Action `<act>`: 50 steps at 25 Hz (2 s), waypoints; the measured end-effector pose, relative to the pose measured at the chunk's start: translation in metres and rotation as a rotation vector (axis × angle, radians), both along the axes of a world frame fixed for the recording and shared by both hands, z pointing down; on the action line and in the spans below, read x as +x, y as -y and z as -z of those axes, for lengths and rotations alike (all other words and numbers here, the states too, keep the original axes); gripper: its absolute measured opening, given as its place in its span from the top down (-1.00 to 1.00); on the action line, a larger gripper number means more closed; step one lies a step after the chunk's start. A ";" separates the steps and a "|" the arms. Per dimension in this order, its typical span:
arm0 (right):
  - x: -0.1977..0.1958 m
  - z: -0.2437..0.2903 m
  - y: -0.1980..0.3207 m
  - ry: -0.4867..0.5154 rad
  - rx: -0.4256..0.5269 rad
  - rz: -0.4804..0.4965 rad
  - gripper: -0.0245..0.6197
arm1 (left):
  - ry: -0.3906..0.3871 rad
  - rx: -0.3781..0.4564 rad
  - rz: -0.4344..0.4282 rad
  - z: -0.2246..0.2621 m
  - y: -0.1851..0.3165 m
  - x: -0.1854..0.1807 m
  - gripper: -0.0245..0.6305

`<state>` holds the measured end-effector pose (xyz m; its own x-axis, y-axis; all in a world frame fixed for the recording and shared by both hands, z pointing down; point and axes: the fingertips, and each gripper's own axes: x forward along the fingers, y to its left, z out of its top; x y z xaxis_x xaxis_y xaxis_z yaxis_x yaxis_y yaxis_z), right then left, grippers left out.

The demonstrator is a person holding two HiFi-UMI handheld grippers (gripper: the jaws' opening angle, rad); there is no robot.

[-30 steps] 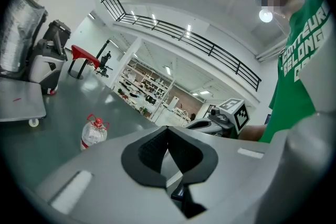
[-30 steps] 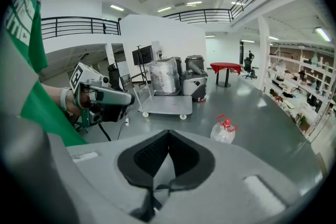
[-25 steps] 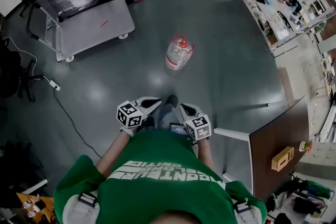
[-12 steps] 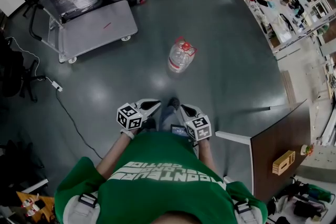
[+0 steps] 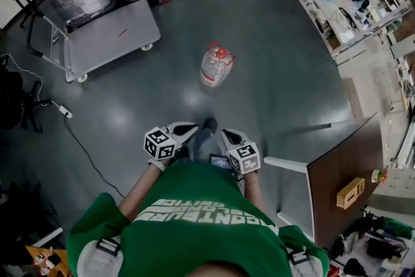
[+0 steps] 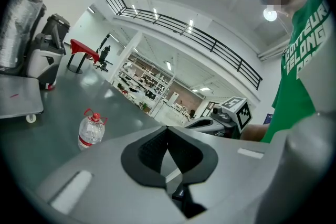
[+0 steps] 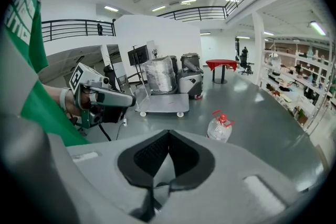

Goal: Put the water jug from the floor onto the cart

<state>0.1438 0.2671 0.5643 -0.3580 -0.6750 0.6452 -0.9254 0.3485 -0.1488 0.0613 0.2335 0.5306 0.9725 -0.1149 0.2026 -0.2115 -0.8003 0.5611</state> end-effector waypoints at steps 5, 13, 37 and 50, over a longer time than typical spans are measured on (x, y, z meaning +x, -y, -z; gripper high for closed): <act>0.026 -0.008 -0.010 0.001 -0.026 -0.060 0.97 | -0.003 -0.008 -0.056 -0.002 0.001 0.029 0.90; 0.070 -0.014 0.005 0.023 -0.042 -0.126 0.96 | 0.017 -0.017 -0.120 -0.007 0.020 0.072 0.90; 0.155 0.021 0.165 0.050 0.027 -0.062 0.96 | 0.116 0.092 -0.132 0.029 0.151 0.168 0.90; 0.185 0.019 0.193 0.021 0.034 -0.003 0.96 | 0.158 0.064 -0.109 0.012 0.171 0.194 0.90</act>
